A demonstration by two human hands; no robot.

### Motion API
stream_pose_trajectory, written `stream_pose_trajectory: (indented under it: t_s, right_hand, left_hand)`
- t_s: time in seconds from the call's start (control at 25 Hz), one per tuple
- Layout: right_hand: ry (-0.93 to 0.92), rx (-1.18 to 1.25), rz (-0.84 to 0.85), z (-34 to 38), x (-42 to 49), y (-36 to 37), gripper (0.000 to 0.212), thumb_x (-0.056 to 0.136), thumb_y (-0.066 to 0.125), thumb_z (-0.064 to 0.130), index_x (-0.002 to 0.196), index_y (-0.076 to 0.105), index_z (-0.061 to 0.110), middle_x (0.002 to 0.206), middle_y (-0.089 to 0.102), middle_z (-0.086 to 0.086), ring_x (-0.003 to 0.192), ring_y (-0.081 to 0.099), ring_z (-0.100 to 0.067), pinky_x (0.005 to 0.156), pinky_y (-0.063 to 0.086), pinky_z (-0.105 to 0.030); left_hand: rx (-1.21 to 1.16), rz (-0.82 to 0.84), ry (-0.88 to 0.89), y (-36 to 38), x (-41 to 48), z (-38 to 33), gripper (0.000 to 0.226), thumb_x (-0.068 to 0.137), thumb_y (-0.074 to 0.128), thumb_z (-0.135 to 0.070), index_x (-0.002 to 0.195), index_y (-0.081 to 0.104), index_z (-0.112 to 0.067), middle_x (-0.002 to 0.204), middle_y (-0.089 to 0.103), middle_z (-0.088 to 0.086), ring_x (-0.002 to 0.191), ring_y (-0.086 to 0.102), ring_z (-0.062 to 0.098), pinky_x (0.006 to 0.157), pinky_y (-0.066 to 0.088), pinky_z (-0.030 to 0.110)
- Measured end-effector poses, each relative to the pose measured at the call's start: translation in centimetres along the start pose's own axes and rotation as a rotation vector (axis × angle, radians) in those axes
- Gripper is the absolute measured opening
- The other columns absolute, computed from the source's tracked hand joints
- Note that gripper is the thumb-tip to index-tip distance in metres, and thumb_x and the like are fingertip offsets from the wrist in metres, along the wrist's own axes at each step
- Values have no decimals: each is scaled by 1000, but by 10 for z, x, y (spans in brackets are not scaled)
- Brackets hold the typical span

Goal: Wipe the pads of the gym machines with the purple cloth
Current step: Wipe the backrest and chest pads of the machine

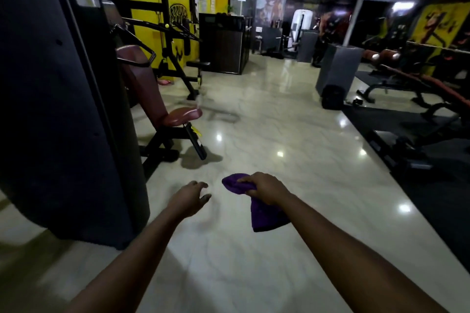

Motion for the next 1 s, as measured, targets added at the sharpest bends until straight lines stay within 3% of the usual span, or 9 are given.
stream_pose_trajectory:
  t_s: [0.24, 0.4, 0.6, 1.0]
  right_hand:
    - [-52, 8, -49, -60, 178, -43, 43, 92, 54, 28, 133, 48, 34, 125, 53, -7, 112, 51, -27, 91, 44, -38]
    - [-154, 2, -64, -98, 316, -61, 41, 92, 53, 28, 132, 48, 36, 122, 53, -7, 111, 51, -26, 89, 43, -37]
    - [-260, 14, -44, -133, 480, -91, 43, 91, 54, 29, 133, 47, 35, 124, 52, -8, 112, 50, -26, 88, 40, -35]
    - [-501, 80, -29, -106, 792, -101, 46, 90, 57, 28, 134, 47, 30, 132, 51, -7, 120, 47, -25, 94, 35, -29]
  left_hand:
    - [16, 3, -37, -31, 178, 16, 48, 95, 47, -37, 137, 42, -13, 137, 48, 13, 123, 49, 27, 100, 42, 34]
    - [-17, -88, -78, -58, 307, 45, 45, 94, 49, -33, 133, 47, -12, 132, 52, 15, 120, 51, 29, 98, 42, 35]
    - [-101, -116, -219, -85, 441, 79, 46, 94, 51, -33, 134, 48, -10, 133, 52, 13, 122, 50, 25, 98, 40, 30]
    - [-197, -254, -453, -136, 658, 222, 42, 94, 49, -31, 129, 51, -8, 129, 55, 13, 120, 53, 28, 94, 41, 32]
Point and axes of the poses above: each hand's wrist, its own x-axis towards the middle knuckle, its own y-axis out of the palm, z = x × y, the point moved 3 cm from there along x, towards the middle knuckle
